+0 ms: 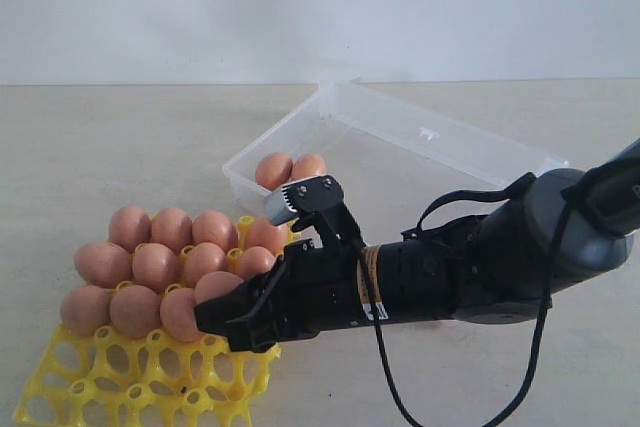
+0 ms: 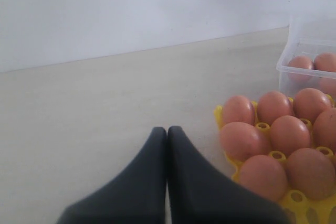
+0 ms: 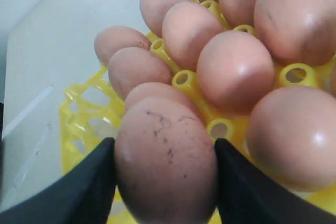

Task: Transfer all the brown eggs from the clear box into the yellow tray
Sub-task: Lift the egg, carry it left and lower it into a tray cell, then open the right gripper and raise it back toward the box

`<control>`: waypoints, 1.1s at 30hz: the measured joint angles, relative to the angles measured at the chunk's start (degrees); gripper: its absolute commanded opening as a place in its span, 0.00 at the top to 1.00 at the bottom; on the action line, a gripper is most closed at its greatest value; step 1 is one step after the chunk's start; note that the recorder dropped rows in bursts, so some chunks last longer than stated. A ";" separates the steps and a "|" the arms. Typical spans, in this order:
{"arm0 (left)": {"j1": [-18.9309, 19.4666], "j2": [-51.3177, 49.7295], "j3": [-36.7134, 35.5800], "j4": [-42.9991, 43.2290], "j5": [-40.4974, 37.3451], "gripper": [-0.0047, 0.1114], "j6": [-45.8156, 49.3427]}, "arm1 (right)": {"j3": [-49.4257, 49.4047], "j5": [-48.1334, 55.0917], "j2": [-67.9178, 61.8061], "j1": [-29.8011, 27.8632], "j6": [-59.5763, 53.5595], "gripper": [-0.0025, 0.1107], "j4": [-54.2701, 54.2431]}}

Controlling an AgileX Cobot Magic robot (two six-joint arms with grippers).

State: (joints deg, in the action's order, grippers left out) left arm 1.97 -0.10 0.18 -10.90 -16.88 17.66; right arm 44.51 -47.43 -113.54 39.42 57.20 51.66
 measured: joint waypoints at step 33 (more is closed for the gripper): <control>0.00 0.00 0.00 0.00 0.00 1.00 0.00 | 0.00 -0.12 0.00 0.00 -11.81 0.36 -1.13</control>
State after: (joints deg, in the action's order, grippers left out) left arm 1.97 -0.10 0.18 -10.90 -16.88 17.66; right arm 44.51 -47.55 -113.54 39.42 45.39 50.53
